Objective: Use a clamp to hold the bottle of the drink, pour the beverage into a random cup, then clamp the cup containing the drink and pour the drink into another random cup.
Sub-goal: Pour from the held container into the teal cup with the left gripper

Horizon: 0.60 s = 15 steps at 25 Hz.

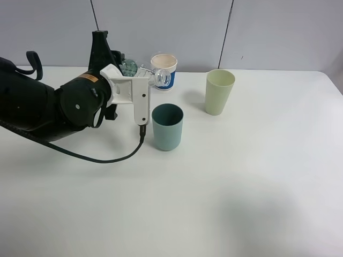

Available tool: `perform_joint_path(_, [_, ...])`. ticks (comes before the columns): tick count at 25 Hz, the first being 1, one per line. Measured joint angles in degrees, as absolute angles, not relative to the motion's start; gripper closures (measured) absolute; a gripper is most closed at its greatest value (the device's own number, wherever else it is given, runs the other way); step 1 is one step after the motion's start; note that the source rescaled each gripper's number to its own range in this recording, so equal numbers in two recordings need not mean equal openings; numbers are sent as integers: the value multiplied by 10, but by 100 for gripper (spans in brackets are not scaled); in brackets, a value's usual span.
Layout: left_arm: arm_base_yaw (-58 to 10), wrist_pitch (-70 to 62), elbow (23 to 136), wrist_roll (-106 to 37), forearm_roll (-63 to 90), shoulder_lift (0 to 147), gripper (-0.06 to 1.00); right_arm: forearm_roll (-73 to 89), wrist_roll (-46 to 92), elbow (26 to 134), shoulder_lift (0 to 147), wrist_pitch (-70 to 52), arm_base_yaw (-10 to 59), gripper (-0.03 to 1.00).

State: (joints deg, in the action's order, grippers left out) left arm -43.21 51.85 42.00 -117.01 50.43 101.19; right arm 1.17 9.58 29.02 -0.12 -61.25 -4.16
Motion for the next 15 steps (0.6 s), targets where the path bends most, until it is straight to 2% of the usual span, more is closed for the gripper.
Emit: perform_joint_path(15, [-435, 527, 421, -1234, 524, 1020, 94, 12, 96, 290, -1, -613, -42, 45])
